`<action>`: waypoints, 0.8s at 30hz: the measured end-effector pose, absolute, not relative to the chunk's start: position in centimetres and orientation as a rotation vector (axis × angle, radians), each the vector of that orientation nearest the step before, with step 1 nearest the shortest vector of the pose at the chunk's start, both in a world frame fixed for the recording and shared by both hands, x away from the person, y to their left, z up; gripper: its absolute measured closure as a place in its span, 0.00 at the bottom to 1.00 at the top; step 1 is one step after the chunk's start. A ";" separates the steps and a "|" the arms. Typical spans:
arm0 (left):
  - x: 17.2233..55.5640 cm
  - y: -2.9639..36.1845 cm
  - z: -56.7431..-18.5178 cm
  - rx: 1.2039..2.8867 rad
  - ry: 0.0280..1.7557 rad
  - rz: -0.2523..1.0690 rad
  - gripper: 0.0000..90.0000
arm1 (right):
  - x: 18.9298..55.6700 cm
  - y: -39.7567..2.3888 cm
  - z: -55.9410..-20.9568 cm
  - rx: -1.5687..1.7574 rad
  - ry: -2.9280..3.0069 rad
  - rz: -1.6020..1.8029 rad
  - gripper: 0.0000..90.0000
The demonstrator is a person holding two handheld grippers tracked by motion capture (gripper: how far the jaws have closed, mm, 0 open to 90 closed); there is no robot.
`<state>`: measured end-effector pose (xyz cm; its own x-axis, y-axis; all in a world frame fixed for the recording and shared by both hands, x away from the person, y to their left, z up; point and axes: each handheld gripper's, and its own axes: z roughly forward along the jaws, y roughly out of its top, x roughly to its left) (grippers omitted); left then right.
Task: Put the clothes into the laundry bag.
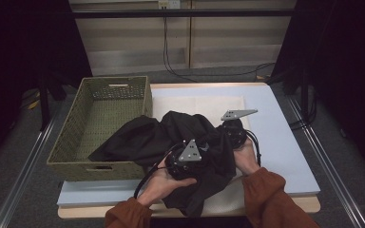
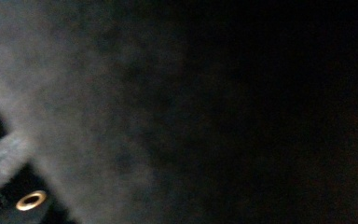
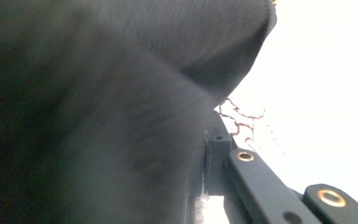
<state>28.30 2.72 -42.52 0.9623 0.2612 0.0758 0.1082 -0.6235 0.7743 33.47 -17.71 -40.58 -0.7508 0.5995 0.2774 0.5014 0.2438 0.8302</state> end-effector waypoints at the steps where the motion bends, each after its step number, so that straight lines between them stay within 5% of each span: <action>1: 28.3 2.7 -42.7 2.250 0.256 0.229 0.63 | 33.4 -17.7 -40.5 1.060 2.399 1.542 0.99; 13: 29.3 2.4 -46.2 2.279 0.264 0.225 0.65 | 32.9 -17.2 -40.1 1.032 2.375 1.548 0.99; 24: 29.4 3.4 -45.0 2.223 0.286 0.123 0.36 | 32.9 -17.2 -40.5 1.047 2.338 1.548 0.99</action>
